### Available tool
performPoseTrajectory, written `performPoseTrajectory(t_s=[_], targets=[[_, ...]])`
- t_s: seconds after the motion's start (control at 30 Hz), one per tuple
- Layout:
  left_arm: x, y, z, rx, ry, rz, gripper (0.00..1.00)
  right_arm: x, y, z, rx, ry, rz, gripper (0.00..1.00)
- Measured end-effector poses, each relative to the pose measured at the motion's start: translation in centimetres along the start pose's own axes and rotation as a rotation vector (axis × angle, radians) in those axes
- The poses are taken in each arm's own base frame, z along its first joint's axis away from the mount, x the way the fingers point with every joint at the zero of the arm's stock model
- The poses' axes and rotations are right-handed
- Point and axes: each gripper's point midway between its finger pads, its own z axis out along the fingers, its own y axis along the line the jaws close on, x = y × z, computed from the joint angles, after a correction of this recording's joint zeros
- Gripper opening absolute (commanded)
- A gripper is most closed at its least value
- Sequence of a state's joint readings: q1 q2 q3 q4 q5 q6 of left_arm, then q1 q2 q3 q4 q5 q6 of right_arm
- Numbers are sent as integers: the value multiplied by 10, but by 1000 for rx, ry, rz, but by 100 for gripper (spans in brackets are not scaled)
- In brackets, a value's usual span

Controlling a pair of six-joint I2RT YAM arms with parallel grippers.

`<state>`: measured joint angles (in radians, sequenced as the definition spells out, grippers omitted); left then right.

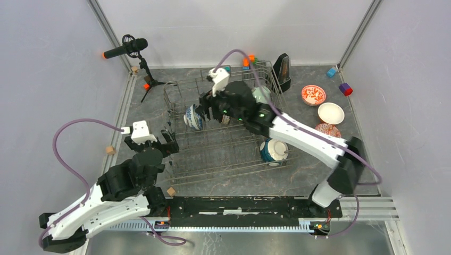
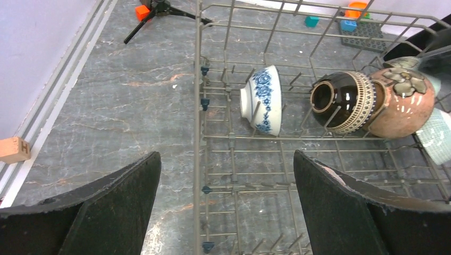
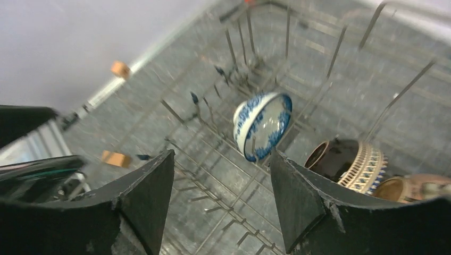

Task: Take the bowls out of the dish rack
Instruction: Pick up the bowl from the dish rack.

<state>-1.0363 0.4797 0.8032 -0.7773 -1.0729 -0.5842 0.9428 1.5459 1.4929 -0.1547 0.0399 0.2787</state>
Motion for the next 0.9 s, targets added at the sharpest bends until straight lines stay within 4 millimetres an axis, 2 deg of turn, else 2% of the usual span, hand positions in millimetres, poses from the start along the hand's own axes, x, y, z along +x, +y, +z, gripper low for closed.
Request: performPoseTrajectory(t_s=[0.07, 0.13, 0.2, 0.27, 0.37, 0.53, 0.9], targets=[[4, 6, 0, -8, -7, 7, 100, 39, -8, 31, 16, 88, -7, 68], [6, 12, -1, -12, -14, 6, 100, 71, -16, 53, 32, 151, -8, 67], [8, 15, -2, -12, -20, 11, 100, 99, -23, 71, 43, 204, 4, 67], [9, 17, -1, -16, -22, 24, 100, 117, -26, 88, 42, 235, 24, 67], [12, 18, 0, -18, -19, 50, 100, 125, -29, 111, 36, 241, 58, 66], [17, 14, 3, -26, -3, 103, 100, 122, -32, 135, 26, 209, 99, 62], [25, 8, 8, -34, 26, 179, 100, 141, -45, 153, 6, 222, 209, 51]])
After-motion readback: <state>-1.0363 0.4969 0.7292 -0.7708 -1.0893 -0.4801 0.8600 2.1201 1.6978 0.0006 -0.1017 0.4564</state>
